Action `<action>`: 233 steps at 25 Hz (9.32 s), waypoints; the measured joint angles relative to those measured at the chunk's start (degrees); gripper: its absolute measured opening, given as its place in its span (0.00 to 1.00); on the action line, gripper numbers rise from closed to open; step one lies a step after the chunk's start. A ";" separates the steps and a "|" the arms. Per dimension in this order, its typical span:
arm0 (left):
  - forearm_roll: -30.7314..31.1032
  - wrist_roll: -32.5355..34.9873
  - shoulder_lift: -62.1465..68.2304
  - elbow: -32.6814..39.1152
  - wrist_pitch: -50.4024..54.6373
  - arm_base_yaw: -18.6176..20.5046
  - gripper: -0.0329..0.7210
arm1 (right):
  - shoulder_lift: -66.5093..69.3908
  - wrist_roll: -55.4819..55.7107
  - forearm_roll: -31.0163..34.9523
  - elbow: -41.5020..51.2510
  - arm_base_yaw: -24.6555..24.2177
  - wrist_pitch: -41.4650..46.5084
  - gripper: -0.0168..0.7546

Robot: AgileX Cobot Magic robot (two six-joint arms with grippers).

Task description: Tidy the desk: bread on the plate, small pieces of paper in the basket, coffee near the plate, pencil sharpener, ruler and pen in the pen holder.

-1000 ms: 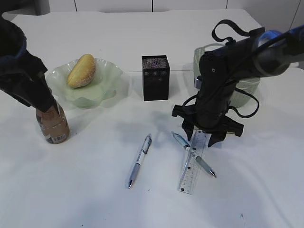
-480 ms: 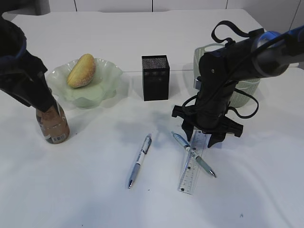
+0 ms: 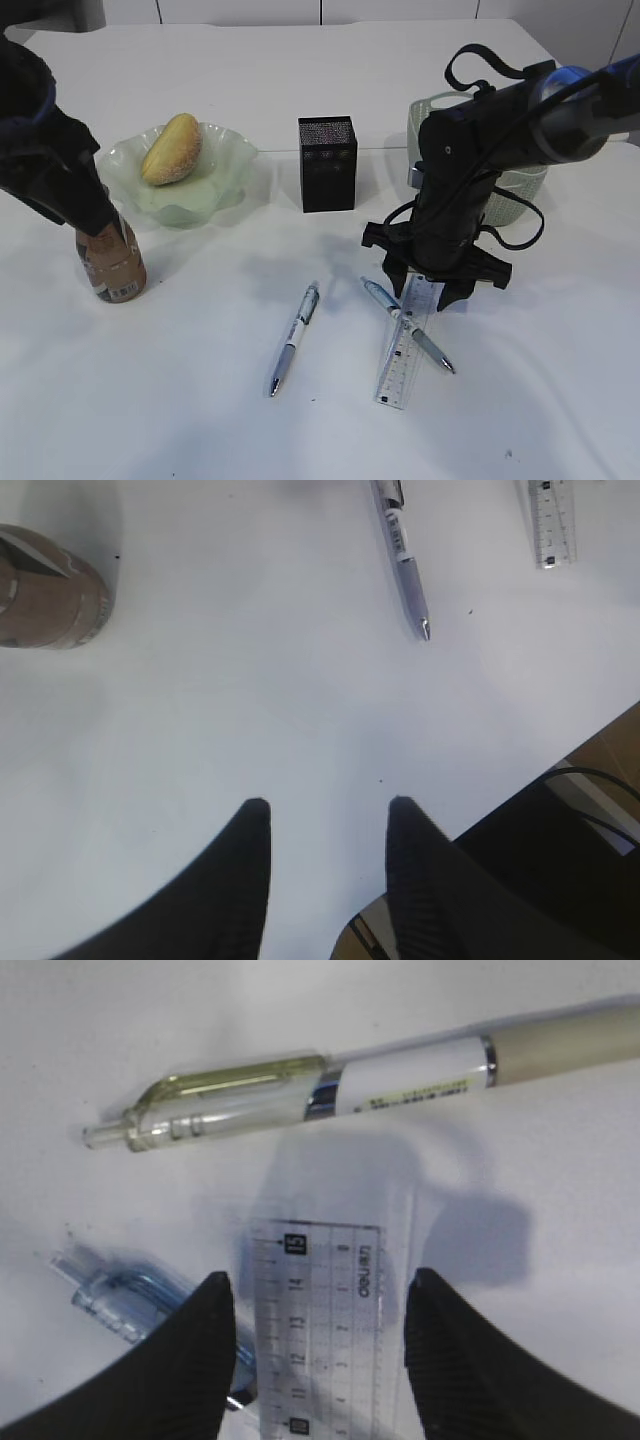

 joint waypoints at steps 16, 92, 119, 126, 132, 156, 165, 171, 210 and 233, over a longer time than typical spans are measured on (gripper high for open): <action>0.00 0.00 0.00 0.00 0.00 0.00 0.40 | 0.00 0.00 0.00 0.00 0.00 -0.23 0.57; 0.00 0.00 0.00 0.00 0.00 0.00 0.40 | 0.00 -9.94 -0.10 -28.60 0.00 13.14 0.41; 0.00 0.00 0.00 0.00 0.00 0.00 0.40 | 0.36 -26.95 -12.97 -35.87 0.00 -11.24 0.41; 0.00 0.00 0.00 0.00 -0.10 0.00 0.40 | 0.36 -35.24 -16.24 -35.87 0.00 -17.33 0.41; 0.00 0.00 0.00 0.00 -0.20 0.00 0.40 | 0.49 -35.61 -16.47 -35.87 0.00 -25.64 0.41; 0.00 0.00 0.00 0.00 -2.68 0.00 0.40 | 7.31 -35.23 -11.81 -34.78 -2.02 -38.93 0.41; 0.11 0.00 0.00 0.00 -3.29 0.00 0.40 | 10.03 -32.14 -10.99 -34.62 -2.16 -41.60 0.41; 0.22 0.00 0.00 0.00 -4.28 0.00 0.40 | 10.17 -31.39 -11.09 -30.53 -2.16 -45.51 0.41; 1.93 0.00 0.00 0.00 -5.69 0.00 0.40 | 14.66 -31.27 -11.62 -28.21 -2.55 -45.99 0.59; 1.82 0.00 0.00 0.00 -5.78 0.00 0.40 | -3.78 -31.27 -11.00 -28.21 -2.55 -11.31 0.57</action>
